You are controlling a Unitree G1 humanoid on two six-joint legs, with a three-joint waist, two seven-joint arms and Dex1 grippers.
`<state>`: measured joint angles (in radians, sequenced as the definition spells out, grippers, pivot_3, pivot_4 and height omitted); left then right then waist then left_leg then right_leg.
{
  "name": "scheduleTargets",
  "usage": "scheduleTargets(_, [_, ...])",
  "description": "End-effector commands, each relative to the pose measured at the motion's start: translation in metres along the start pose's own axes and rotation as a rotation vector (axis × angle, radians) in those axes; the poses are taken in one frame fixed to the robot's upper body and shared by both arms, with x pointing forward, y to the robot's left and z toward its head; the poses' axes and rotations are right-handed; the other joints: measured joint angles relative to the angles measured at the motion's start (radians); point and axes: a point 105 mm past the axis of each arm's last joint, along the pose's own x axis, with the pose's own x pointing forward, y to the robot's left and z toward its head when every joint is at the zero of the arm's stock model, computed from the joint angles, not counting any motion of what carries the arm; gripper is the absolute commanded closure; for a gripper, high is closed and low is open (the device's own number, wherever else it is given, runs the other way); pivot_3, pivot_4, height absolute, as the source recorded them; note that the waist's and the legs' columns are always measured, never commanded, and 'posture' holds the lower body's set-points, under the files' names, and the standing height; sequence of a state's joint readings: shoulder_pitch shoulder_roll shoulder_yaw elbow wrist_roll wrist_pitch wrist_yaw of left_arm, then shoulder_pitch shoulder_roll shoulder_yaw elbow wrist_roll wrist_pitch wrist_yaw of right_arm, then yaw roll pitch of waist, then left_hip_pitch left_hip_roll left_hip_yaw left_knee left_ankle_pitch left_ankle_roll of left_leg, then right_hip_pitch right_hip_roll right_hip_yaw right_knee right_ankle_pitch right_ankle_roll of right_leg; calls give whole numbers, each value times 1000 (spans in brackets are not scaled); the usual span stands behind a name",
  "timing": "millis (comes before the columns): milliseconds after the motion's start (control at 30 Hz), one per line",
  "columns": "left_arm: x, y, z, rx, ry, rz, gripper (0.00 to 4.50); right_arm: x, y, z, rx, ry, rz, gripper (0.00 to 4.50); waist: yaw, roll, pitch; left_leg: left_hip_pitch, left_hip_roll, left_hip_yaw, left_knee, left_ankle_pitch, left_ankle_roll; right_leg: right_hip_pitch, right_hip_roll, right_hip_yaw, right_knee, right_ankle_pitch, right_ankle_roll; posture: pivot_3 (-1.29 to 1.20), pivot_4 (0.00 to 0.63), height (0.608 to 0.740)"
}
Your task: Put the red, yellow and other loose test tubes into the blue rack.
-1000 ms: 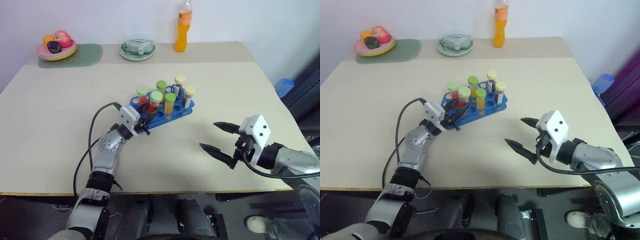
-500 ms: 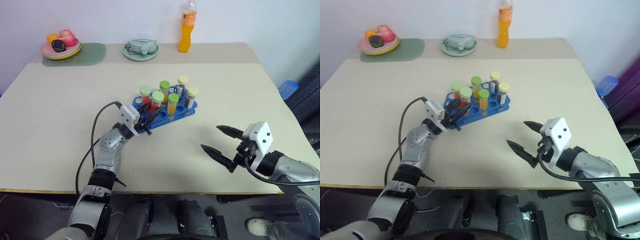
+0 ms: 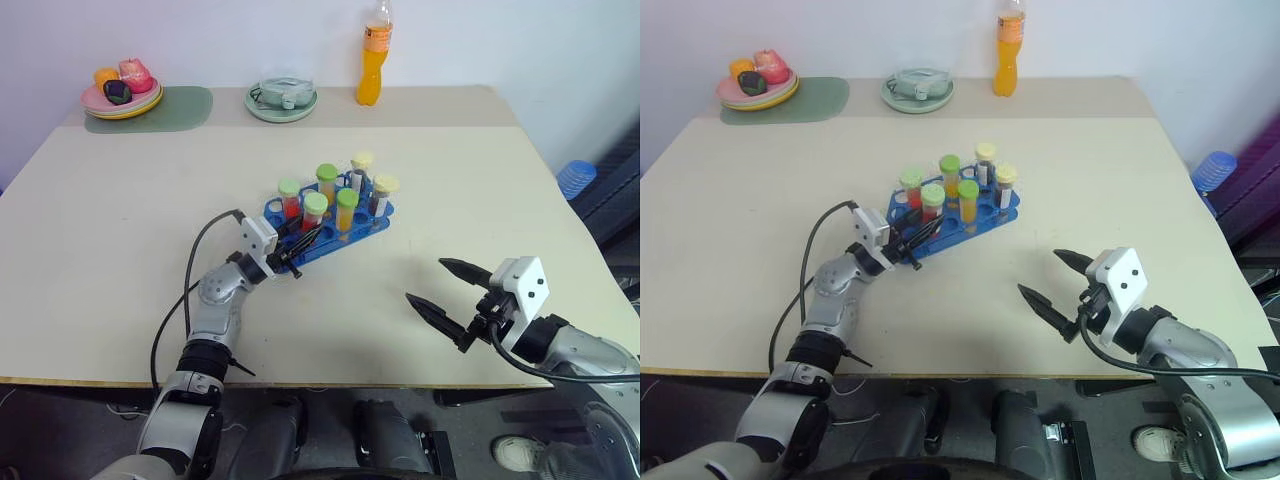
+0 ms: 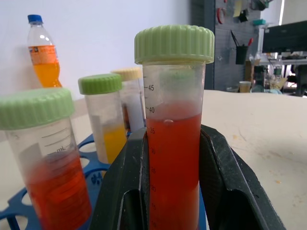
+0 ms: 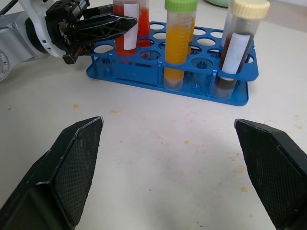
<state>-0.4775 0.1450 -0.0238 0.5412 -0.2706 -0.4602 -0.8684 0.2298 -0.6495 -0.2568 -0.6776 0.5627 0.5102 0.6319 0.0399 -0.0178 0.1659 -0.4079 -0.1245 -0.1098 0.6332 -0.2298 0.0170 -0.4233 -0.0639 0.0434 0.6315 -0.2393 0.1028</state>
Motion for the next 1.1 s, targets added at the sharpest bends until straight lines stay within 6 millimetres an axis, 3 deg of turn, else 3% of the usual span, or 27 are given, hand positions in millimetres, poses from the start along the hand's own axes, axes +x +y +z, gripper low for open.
scheduleTargets(33, [-1, -3, -3, -13, 3, -9, 3735, -2, -1, 7, -22, -42, -12, 0, 0, 0, 0, 0, 0, 0, 0, 0, 0, 0, 0, 0, 0, 0, 0, 0, 150, 740])
scheduleTargets(267, [-1, -1, 2, -73, -29, -11, 3735, 0, -3, 5, -13, -57, -24, 0, 0, 0, 0, 0, 0, 0, 0, 0, 0, 0, 0, 0, 0, 0, 0, 0, 150, 740])
scheduleTargets(500, [-2, -2, 9, -120, -34, -48, 228, -1, -2, 4, -9, -54, -28, 0, -1, 1, -1, 0, 0, 0, 0, 0, 0, 0, 0, 0, 0, 0, 0, 0, 150, 740])
scheduleTargets(533, [-3, -1, 11, -112, -34, -43, 37, -1, -2, 3, -8, -54, -28, 0, -1, 1, -1, 0, 0, 0, 0, 0, 0, 0, 0, 0, 0, 0, 0, 0, 150, 740])
scheduleTargets(733, [-8, 0, 31, -68, -65, -38, 37, 1, -5, -1, -8, -51, -42, 0, -2, 1, -1, 0, 0, 0, 0, 0, 0, 0, 0, 0, 1, 0, 0, 0, 150, 740])
scheduleTargets(833, [-15, 10, 35, -51, -19, 12, 37, 1, -7, -6, -2, -45, -56, 0, -2, 1, -1, 0, 0, 0, 0, 0, 0, 0, 0, 0, 1, 0, 0, 0, 150, 740])
scheduleTargets(967, [-34, 26, 46, -58, 13, 65, 37, -3, -11, -15, 8, -27, -71, 0, -2, 2, -1, 0, 0, 0, 0, 0, 0, -1, 0, 1, 1, 0, 0, 0, 150, 740])
scheduleTargets(1100, [-71, 46, 53, -72, 94, 122, 37, -11, -17, -24, 1, 2, -83, 0, -6, 2, -1, 0, 0, 0, -1, 0, 0, -1, 0, 1, 1, 0, 0, 0, 150, 740])
